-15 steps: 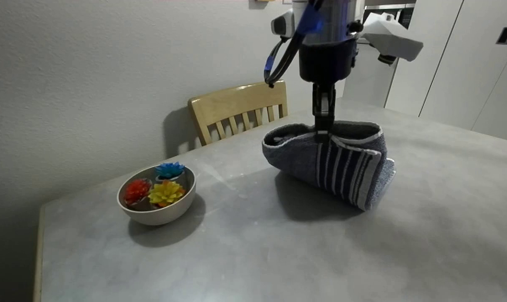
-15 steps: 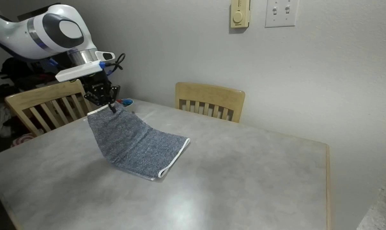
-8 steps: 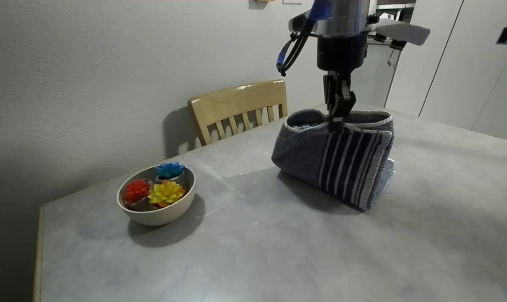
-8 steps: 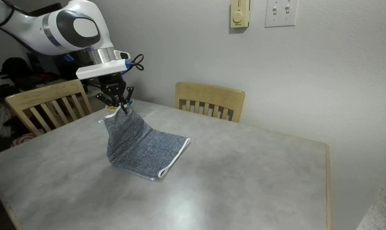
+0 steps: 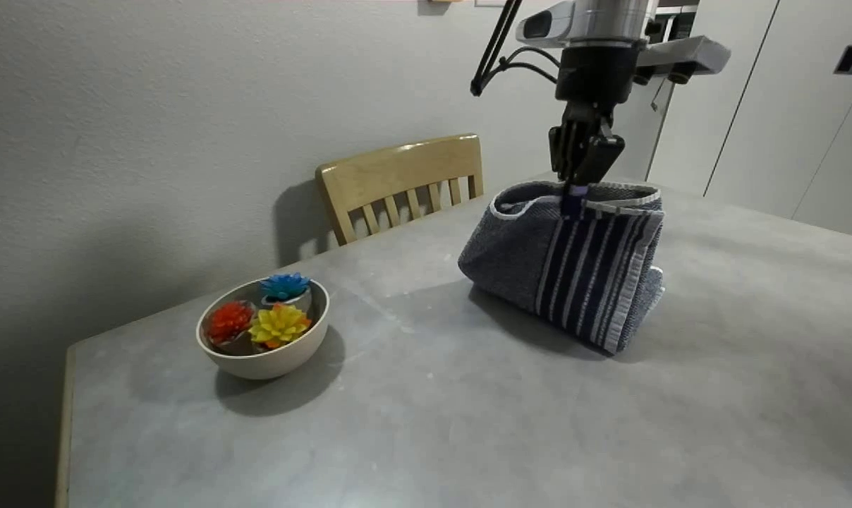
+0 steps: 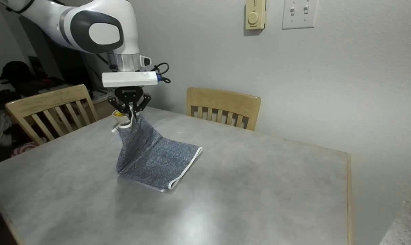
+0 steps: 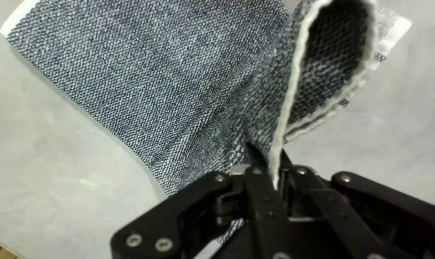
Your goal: Fold the towel
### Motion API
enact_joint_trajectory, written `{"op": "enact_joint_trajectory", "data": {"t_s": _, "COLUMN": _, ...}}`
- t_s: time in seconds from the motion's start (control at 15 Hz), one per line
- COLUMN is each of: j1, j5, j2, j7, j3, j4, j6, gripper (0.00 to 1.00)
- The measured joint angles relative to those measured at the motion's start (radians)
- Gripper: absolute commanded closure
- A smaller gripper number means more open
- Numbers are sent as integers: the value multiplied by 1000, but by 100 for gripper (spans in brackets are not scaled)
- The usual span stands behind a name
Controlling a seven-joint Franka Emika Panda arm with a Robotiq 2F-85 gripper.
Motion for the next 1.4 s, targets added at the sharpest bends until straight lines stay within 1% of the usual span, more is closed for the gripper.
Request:
{"op": "enact_joint_trajectory", "data": {"t_s": 0.13, "j1": -34, "j5": 116, "j2": -1, "j7": -50, "j3": 0, "j4": 0, "j6": -15, "gripper": 98}}
{"op": "enact_joint_trajectory", "data": {"t_s": 0.2, "j1": -50, "j5": 166, "j2": -1, "j7": -54, "j3": -2, "j4": 0, "j6": -26, "gripper": 98}}
{"op": "enact_joint_trajectory", "data": {"t_s": 0.47, "j1": -97, "j5": 323, "j2": -15, "j7": -13, "j3": -32, "j4": -6, "j6": -70, "gripper": 98}}
{"op": "enact_joint_trajectory", "data": {"t_s": 0.67, "j1": -117, "j5": 375, "j2": -29, "j7": 66, "j3": -75, "j4": -23, "j6": -85, "gripper": 98}}
{"op": "enact_joint_trajectory", "data": {"t_s": 0.87, "j1": -145, "j5": 410, "j2": -30, "j7": 95, "j3": -112, "j4": -31, "j6": -130, "gripper": 98}}
{"op": "enact_joint_trajectory", "data": {"t_s": 1.13, "j1": -189, "j5": 473, "j2": -8, "j7": 93, "j3": -141, "j4": -28, "j6": -238, "gripper": 98}}
{"op": "enact_joint_trajectory", "data": {"t_s": 1.4, "j1": -220, "j5": 491, "j2": 54, "j7": 37, "j3": -161, "j4": 11, "j6": -312, "gripper": 98}}
